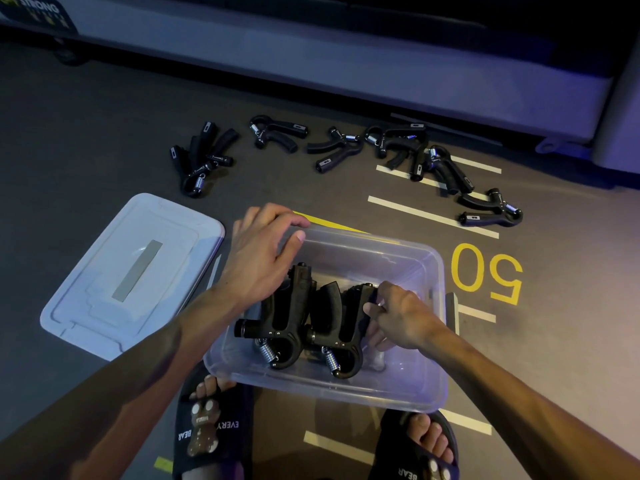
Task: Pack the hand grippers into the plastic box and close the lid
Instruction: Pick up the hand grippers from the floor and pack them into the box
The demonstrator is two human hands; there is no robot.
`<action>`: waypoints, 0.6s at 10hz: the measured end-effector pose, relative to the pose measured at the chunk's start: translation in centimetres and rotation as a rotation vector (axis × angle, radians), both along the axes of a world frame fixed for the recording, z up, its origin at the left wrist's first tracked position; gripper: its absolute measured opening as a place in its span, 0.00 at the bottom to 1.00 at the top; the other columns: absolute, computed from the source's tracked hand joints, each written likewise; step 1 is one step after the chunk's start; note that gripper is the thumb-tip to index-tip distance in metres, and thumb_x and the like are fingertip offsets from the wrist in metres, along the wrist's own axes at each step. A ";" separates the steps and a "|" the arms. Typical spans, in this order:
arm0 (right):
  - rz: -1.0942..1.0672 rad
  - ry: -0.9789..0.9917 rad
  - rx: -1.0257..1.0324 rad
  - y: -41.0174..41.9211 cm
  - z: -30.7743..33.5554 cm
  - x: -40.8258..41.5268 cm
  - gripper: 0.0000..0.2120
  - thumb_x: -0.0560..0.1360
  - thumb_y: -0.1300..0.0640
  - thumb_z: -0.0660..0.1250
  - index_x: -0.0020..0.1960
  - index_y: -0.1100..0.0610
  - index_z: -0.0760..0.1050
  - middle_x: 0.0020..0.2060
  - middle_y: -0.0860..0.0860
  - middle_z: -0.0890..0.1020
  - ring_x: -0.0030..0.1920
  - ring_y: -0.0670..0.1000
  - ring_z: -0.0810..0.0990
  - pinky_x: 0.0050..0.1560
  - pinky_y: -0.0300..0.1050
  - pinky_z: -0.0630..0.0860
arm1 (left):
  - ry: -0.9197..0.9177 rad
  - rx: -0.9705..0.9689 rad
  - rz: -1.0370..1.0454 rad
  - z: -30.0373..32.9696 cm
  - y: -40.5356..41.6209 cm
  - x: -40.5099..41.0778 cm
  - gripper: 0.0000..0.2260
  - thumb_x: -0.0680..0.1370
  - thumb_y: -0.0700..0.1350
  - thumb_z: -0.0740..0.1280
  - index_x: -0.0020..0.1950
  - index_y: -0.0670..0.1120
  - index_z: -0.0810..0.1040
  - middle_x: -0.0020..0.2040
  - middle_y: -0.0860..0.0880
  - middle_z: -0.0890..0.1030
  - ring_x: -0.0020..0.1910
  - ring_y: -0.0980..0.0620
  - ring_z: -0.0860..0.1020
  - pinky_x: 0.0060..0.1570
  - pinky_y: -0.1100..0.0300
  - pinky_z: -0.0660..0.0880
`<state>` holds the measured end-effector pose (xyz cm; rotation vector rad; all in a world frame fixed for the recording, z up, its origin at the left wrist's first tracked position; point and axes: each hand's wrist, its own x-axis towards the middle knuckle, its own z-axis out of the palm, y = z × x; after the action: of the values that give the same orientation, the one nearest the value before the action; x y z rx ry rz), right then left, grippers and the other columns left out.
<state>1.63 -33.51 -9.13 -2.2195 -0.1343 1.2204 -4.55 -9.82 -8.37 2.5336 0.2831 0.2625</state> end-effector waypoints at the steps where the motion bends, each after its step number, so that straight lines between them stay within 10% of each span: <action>1: 0.052 -0.036 -0.020 -0.2 -0.3 0.1 0.05 0.83 0.58 0.61 0.53 0.60 0.68 0.34 0.58 0.86 0.33 0.55 0.87 0.43 0.57 0.84 | -0.002 0.003 -0.003 0.0 0.0 0.0 0.13 0.83 0.54 0.57 0.61 0.55 0.78 0.58 0.56 0.74 0.61 0.51 0.69 0.59 0.48 0.66; 4: 0.105 -0.098 -0.149 -0.5 -1.7 0.5 0.25 0.73 0.34 0.61 0.57 0.54 0.68 0.48 0.58 0.83 0.46 0.59 0.85 0.49 0.59 0.82 | -0.009 0.011 -0.004 -0.1 0.0 0.0 0.12 0.83 0.53 0.58 0.61 0.55 0.78 0.58 0.56 0.75 0.60 0.51 0.69 0.59 0.49 0.66; 6: -0.274 0.243 0.046 0.8 -2.1 -1.5 0.23 0.77 0.35 0.59 0.63 0.50 0.69 0.55 0.56 0.81 0.48 0.59 0.84 0.37 0.55 0.84 | -0.005 0.015 0.000 -0.1 0.0 0.0 0.12 0.83 0.54 0.58 0.61 0.55 0.78 0.58 0.57 0.74 0.60 0.51 0.69 0.59 0.49 0.66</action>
<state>0.09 -32.67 -11.25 -1.9543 0.2293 1.3039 -4.54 -9.80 -8.48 2.5471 0.2798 0.2723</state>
